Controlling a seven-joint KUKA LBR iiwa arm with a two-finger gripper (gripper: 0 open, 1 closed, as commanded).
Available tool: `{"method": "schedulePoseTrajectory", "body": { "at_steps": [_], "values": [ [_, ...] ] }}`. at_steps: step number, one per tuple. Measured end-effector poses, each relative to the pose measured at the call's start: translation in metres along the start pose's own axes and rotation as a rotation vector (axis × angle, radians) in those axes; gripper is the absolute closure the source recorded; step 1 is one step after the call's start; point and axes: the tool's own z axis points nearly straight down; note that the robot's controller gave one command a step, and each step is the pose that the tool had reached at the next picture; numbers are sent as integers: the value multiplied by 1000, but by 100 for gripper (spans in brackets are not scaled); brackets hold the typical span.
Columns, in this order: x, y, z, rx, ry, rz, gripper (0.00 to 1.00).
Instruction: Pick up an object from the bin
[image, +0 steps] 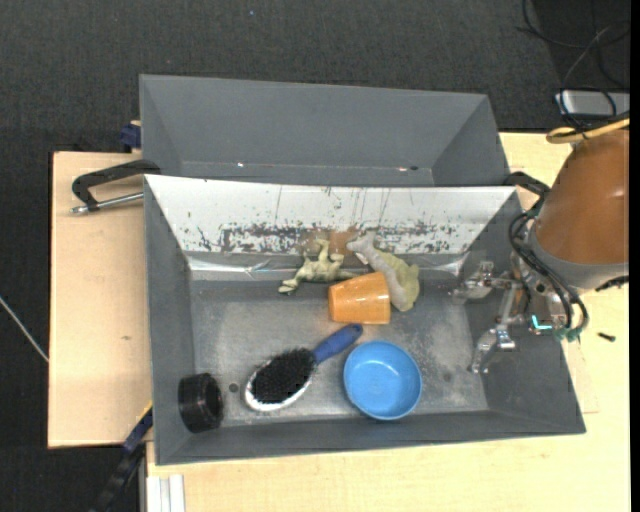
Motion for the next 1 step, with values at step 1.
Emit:
{"method": "schedulePoseTrajectory", "body": {
  "at_steps": [1],
  "values": [
    [-13, 75, 104, -2, -1, -124, 0]
  ]
}}
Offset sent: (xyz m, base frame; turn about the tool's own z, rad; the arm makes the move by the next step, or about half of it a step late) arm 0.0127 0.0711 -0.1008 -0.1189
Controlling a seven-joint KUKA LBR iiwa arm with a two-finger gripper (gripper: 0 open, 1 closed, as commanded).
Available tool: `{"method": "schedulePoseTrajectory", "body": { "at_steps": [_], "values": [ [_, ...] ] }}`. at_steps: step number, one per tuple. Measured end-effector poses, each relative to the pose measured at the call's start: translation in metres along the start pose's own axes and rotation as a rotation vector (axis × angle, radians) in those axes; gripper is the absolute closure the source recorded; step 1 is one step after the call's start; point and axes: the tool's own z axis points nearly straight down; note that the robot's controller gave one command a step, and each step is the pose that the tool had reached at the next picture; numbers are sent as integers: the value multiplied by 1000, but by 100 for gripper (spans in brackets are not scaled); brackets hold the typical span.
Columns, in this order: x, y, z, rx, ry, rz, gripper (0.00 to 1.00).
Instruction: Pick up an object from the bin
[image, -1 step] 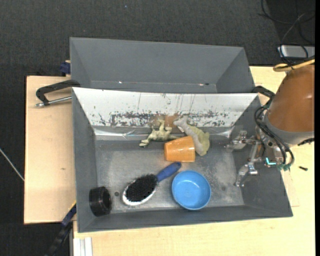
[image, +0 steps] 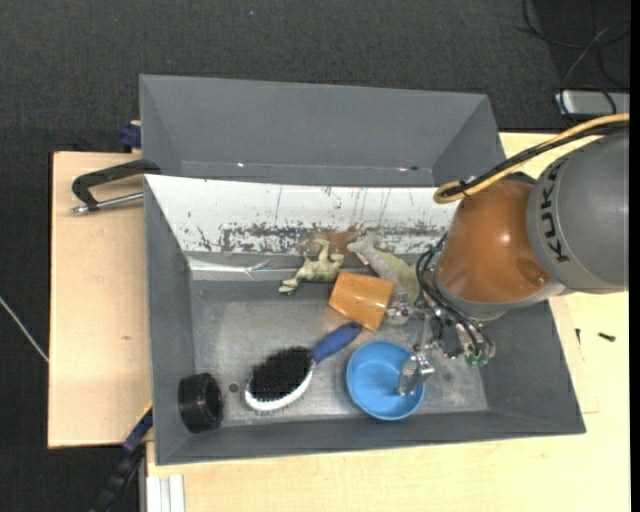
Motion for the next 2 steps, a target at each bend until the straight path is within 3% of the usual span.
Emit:
{"method": "schedulePoseTrajectory", "body": {
  "at_steps": [1, 2],
  "values": [
    [-2, -3, -5, 2, -9, 5, 100],
    [-2, 1, -137, 6, -19, 7, 100]
  ]
}}
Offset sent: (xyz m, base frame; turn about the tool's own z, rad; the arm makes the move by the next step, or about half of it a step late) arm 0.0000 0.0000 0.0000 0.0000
